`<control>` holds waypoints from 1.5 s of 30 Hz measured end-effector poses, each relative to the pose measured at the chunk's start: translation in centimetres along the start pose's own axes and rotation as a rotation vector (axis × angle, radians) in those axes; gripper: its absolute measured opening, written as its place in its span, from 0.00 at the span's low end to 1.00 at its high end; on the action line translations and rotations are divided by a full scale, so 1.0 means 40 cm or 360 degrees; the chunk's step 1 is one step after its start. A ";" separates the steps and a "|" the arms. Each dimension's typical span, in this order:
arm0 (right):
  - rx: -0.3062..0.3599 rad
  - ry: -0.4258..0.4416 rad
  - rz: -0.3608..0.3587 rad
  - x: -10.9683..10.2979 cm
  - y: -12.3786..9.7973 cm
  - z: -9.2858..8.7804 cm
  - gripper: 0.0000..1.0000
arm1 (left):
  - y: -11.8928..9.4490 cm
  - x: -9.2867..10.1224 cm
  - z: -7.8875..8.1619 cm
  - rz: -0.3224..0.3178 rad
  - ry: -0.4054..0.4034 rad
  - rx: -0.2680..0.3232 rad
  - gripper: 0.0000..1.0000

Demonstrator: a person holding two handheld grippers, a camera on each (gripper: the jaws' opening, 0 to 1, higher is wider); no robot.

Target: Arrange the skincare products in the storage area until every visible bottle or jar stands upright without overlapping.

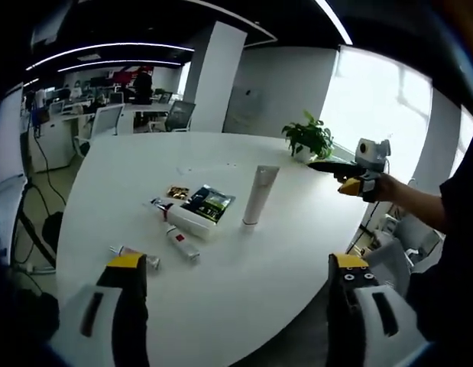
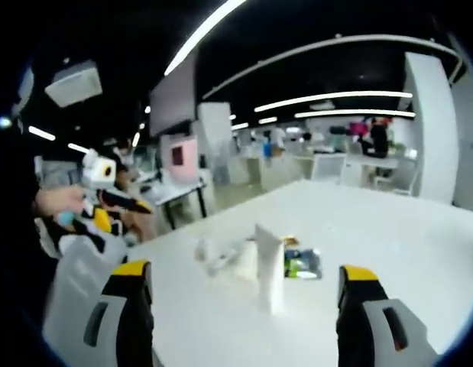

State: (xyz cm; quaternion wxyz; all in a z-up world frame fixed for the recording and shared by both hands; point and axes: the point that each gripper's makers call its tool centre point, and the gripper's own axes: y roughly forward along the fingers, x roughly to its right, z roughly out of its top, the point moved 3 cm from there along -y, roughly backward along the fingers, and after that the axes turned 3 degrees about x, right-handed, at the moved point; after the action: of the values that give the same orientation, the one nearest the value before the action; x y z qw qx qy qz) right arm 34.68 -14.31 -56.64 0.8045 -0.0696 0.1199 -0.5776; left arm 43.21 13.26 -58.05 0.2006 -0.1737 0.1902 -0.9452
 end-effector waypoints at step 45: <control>-0.0062 0.0248 -0.0277 -0.026 -0.200 -0.058 0.96 | -0.038 -0.018 -0.001 0.0096 -0.0075 -0.0056 0.87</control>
State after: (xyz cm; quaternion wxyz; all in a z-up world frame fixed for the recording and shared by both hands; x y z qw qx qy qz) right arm 26.44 -15.85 -56.75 0.7380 -0.0502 0.1869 -0.6464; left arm 43.33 14.87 -57.63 0.2303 -0.1936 0.2071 -0.9309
